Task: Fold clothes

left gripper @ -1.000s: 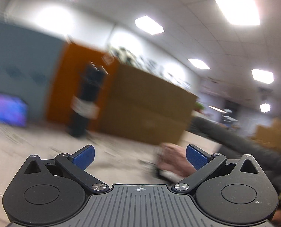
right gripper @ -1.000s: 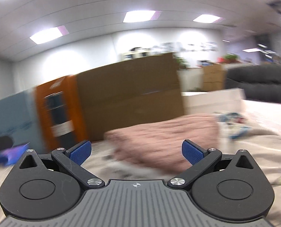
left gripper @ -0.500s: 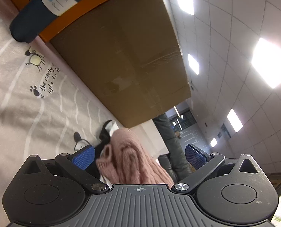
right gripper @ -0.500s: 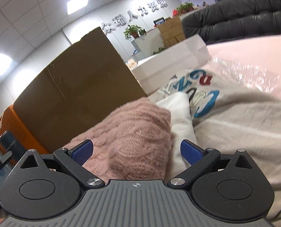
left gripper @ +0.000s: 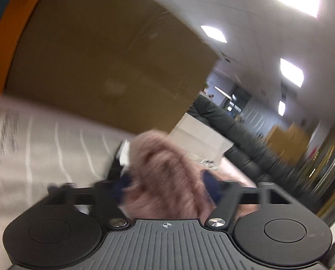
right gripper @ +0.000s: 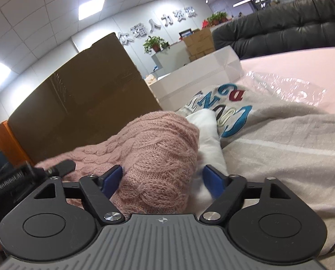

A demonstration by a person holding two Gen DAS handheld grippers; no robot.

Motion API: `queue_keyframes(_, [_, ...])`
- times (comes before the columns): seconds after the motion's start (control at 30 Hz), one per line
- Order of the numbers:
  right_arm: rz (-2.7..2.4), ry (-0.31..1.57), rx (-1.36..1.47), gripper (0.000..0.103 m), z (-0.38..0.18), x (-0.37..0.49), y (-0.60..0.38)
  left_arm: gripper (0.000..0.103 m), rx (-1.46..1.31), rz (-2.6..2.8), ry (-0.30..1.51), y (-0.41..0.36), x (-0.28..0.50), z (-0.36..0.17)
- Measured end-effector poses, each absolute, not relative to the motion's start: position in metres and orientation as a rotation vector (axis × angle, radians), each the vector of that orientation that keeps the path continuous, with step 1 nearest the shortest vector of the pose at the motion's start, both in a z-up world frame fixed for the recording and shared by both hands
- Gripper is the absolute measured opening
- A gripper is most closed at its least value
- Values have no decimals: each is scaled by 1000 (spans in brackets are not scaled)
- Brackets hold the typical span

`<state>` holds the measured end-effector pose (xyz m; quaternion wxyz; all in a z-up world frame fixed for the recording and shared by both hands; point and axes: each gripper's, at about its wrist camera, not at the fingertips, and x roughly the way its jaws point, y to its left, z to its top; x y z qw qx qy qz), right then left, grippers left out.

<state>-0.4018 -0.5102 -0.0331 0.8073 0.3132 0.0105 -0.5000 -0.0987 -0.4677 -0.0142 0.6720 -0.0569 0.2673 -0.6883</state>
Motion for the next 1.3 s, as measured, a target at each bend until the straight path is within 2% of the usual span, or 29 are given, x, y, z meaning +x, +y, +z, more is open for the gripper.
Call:
queue_keyframes(0.03, [-1077,17,639,64,-32,-401,-508,38,-109,-1552,555,-462,-104,-12])
queue_keyframes(0.1, [-1072,12,585,49,-29,-398,-502,33,-104,-1562,492,-448,-111,-7])
queue_keyframes(0.17, [-1055,-13,559,39,-28,-399,-498,31,-114,-1578,445,-438,-116,-2])
queue_keyframes(0.27, [-1002,-94,546,34,-25,-407,-493,30,-130,-1595,372,-414,-124,10])
queue_keyframes(0.43, [-834,-229,463,34,-18,-415,-472,30,-169,-1572,312,-364,-119,31])
queue_keyframes(0.7, [-600,-168,553,34,9,-375,-433,30,-150,-1496,211,-273,-90,56])
queue_keyframes(1.03, [-371,1,649,34,31,-260,-364,30,-149,-1294,145,-165,-38,65])
queue_keyframes(1.3, [-243,167,671,34,22,-164,-312,31,-113,-1136,210,-90,7,56])
